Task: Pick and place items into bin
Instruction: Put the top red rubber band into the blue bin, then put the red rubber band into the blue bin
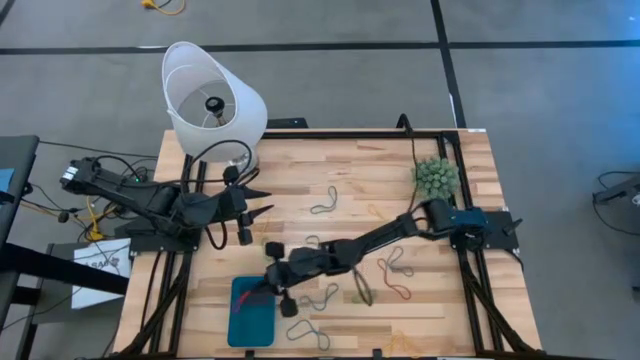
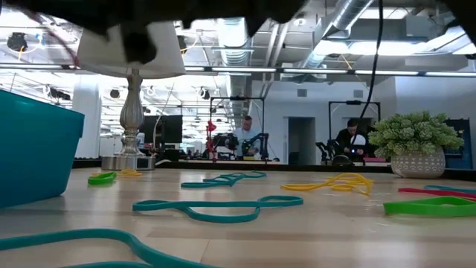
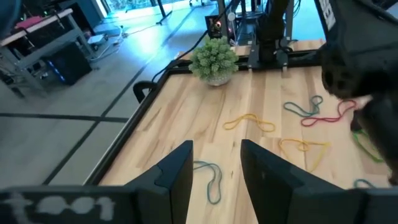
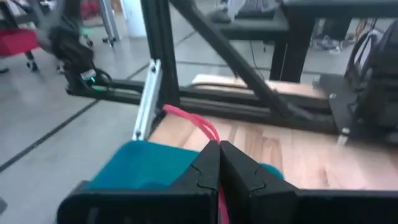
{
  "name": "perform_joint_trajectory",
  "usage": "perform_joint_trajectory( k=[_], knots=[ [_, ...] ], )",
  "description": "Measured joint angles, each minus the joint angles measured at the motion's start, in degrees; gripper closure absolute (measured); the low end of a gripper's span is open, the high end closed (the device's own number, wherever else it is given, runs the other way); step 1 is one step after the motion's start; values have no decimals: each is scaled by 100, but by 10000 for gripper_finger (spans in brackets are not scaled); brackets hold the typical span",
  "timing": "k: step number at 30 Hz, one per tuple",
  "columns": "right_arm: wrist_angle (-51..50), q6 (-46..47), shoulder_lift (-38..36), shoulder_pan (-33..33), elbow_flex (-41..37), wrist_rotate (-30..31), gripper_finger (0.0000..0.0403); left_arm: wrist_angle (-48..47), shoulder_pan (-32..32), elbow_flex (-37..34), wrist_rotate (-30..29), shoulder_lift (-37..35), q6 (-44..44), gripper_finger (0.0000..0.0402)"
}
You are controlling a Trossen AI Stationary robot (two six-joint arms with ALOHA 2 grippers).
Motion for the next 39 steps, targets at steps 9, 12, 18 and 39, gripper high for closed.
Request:
perform_joint_trajectory(
  k=[9,12,18,39],
  knots=[
    [-1200,285,733,-173,941,-6,403,-451,-2,0,23,0,-332,276],
    [-1588,503,723,-235,961,-6,400,-542,-2,0,88,2,-350,276],
    [-2065,345,681,-296,954,-9,359,-539,-2,0,173,2,-350,276],
    [-5473,466,-1422,-335,771,182,292,-629,-2,0,199,0,-578,276]
  ],
)
